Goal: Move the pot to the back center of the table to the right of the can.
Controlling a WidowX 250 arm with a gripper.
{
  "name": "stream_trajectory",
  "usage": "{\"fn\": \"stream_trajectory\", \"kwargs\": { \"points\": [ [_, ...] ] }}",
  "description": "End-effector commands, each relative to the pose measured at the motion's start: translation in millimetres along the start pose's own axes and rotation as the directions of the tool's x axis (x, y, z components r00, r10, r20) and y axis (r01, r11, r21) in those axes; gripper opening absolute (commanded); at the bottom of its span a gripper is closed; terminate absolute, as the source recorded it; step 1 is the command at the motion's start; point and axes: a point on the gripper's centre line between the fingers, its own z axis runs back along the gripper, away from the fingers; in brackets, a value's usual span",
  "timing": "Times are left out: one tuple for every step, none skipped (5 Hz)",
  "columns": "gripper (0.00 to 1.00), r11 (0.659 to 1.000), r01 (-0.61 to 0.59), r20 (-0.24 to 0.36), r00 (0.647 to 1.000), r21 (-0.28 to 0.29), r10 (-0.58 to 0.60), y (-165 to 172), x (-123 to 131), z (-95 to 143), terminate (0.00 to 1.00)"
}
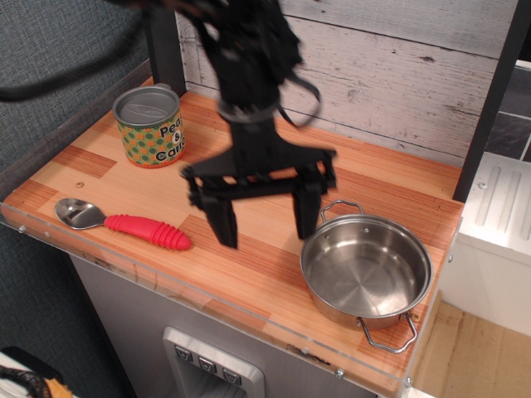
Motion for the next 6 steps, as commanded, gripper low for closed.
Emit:
{"fn": "stream_trajectory", "kwargs": {
  "points": [
    [1.0, 1.0, -0.002, 0.123, 0.992, -0.003, 0.003, -17.9, -1.1, -22.7, 0.0],
    [1.0, 0.999, -0.04, 0.118, 0.992, -0.033, 0.044, -21.8, 0.4, -37.3, 0.0],
    [1.0, 0.999, -0.037, 0.091, 0.995, 0.018, 0.036, -25.2, 5.8, -56.2, 0.0],
    [1.0, 0.999, -0.034, 0.096, 0.995, 0.02, 0.032, -24.9, 6.8, -58.2, 0.0],
    [0.0, 0.999, -0.046, 0.126, 0.991, -0.022, 0.048, -21.9, 7.5, -51.8, 0.0],
    [0.0, 0.999, -0.048, 0.129, 0.99, -0.013, 0.05, -21.3, 11.2, -46.6, 0.0]
  ]
}}
